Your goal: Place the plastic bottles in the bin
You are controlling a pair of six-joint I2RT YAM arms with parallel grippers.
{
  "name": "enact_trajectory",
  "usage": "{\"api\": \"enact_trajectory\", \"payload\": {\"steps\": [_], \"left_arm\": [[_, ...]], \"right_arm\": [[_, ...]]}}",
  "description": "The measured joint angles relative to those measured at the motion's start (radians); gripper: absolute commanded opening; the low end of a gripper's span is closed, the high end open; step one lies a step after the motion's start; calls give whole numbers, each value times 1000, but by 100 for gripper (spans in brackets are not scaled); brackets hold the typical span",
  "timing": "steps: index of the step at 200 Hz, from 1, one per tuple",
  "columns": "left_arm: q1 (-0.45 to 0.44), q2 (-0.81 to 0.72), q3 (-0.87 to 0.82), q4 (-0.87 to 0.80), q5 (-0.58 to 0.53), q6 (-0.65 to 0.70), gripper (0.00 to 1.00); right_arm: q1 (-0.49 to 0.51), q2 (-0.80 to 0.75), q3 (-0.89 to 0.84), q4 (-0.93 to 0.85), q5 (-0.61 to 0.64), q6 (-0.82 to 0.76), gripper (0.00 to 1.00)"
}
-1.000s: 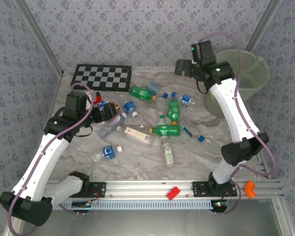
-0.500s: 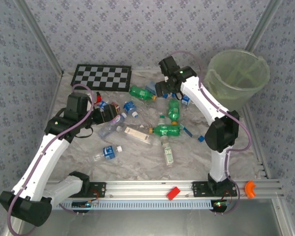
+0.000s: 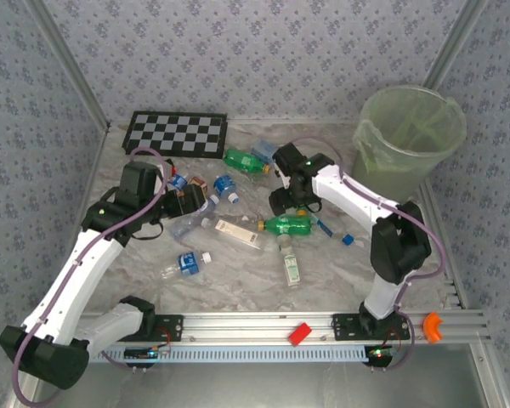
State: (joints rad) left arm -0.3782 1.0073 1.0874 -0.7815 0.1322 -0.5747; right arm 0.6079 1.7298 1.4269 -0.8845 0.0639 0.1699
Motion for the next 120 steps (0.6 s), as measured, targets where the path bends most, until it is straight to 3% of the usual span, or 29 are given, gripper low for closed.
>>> {"api": "enact_trajectory", "payload": {"steps": [58, 120], "left_arm": [[-17, 13, 0, 0, 11, 6, 100], [-17, 11, 0, -2, 11, 8, 100]], "right_arm": [[81, -27, -103, 24, 11, -87, 90], [120, 55, -103, 28, 83, -178, 85]]}}
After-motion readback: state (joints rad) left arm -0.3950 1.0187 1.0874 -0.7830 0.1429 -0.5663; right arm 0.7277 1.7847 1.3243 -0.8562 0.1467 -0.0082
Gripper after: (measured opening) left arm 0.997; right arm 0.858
